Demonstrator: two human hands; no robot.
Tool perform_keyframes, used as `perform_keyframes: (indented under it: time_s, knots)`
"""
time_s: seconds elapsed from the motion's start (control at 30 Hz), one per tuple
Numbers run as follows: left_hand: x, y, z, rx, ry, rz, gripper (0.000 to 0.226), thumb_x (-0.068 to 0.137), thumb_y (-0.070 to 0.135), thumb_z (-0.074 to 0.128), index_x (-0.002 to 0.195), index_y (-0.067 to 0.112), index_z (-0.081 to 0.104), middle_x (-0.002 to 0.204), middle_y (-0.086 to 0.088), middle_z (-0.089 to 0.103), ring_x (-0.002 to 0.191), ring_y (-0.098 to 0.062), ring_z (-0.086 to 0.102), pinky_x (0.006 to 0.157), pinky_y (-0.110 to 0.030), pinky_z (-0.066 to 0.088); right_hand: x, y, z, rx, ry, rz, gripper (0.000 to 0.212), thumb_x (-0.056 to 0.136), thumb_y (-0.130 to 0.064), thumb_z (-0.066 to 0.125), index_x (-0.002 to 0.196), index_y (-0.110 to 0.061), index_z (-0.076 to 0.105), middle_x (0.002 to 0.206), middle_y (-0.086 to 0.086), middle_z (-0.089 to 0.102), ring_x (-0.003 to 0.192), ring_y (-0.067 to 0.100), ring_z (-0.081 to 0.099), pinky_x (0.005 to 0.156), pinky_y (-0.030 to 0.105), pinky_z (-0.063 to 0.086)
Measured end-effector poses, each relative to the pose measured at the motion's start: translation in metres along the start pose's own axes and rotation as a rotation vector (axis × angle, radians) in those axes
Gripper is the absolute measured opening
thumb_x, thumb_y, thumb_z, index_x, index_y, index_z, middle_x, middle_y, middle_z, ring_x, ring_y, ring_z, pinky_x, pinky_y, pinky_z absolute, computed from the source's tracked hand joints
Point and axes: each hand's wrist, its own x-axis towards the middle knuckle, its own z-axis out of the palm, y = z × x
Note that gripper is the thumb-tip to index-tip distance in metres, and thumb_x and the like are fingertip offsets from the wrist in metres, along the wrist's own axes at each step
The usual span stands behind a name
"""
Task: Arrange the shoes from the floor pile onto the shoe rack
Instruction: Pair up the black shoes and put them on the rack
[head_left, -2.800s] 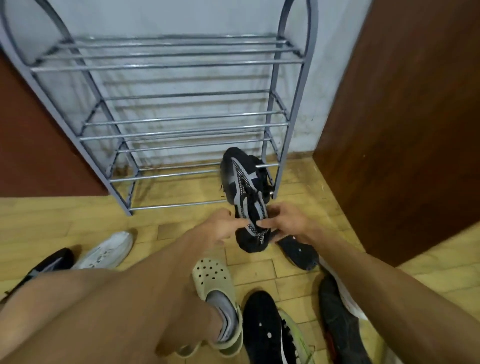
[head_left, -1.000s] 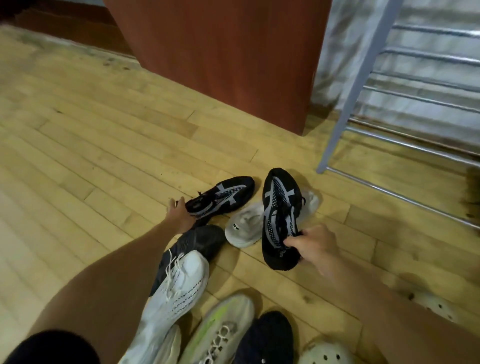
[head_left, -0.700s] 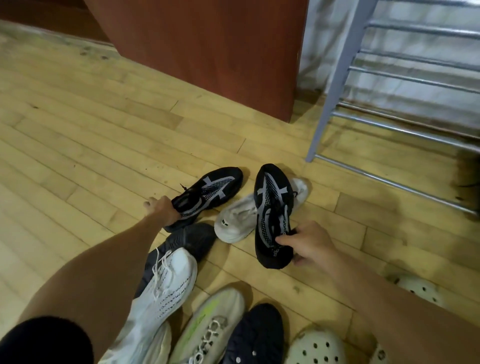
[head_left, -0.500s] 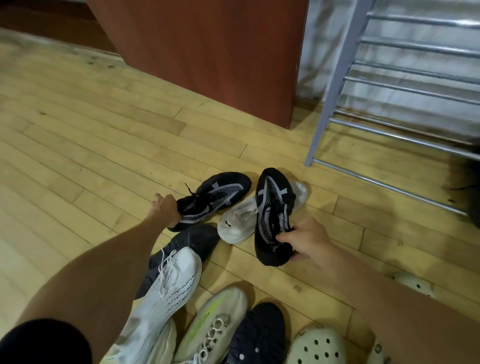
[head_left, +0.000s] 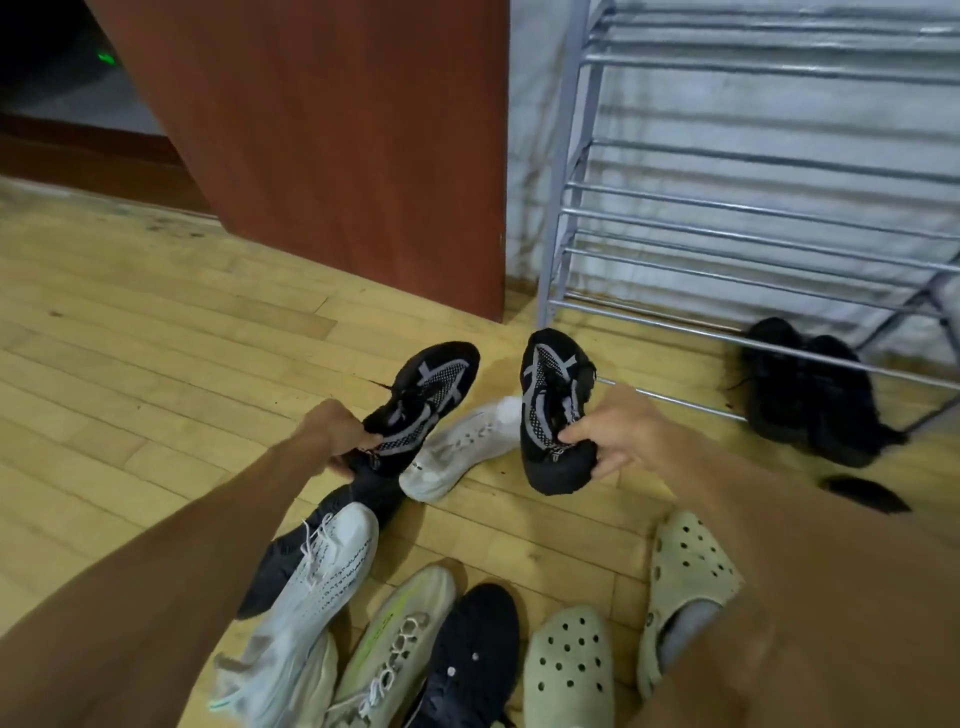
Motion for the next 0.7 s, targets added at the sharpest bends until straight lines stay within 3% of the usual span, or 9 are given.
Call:
perform_keyframes:
  time_s: [0.1,0.27,0.4,0.57,0.7]
  knots:
    - [-0.031,0.025,0.020,-0.134,-0.065,0.084,0.036,0.081,0.012,0.074,0.104,-0.013,0.062,0.105,-0.021,0.066,0.092,-0.040,0.069,0.077,-0.048,0.059,-0.022,0.014,-0.016,0.084,0.048,0.037,0.054,0.083,-0.005,0.072,0.132,0.004,0.051,0.134,0.025,0.056,0.108,0.044,0.064,0.083,0.048,0.058]
    - [-0.055,0.056,0.066,-0.248,-0.223,0.097,0.040,0.080,0.015,0.075,0.103,-0.014,0.059,0.112,-0.022,0.065,0.099,-0.040,0.066,0.077,-0.048,0.060,-0.031,0.046,-0.042,0.206,0.091,0.135,0.053,0.084,-0.002,0.070,0.133,-0.001,0.050,0.135,0.024,0.055,0.116,0.043,0.059,0.076,0.048,0.059]
    - [-0.054,0.085,0.109,-0.333,-0.312,0.076,0.039,0.084,0.004,0.069,0.112,-0.017,0.052,0.114,-0.027,0.060,0.094,-0.039,0.062,0.049,-0.041,0.060,-0.013,0.070,-0.062,0.211,0.108,0.189,0.053,0.082,-0.006,0.072,0.130,-0.001,0.052,0.128,0.022,0.060,0.108,0.039,0.064,0.070,0.045,0.060]
    - [-0.023,0.121,0.161,-0.406,-0.379,0.043,0.038,0.086,0.002,0.064,0.119,-0.012,0.051,0.121,-0.028,0.058,0.086,-0.031,0.061,0.050,-0.044,0.060,0.022,0.072,-0.084,0.283,0.125,0.216,0.046,0.083,-0.002,0.072,0.125,0.002,0.053,0.126,0.024,0.061,0.106,0.042,0.065,0.071,0.045,0.060]
    - [0.015,0.152,0.194,-0.438,-0.364,0.020,0.030,0.089,0.005,0.061,0.114,-0.011,0.056,0.120,-0.024,0.060,0.098,-0.034,0.060,0.050,-0.040,0.060,0.075,0.078,-0.100,0.233,0.188,0.227,0.034,0.081,-0.001,0.072,0.112,-0.001,0.057,0.120,0.022,0.063,0.100,0.040,0.067,0.077,0.048,0.060]
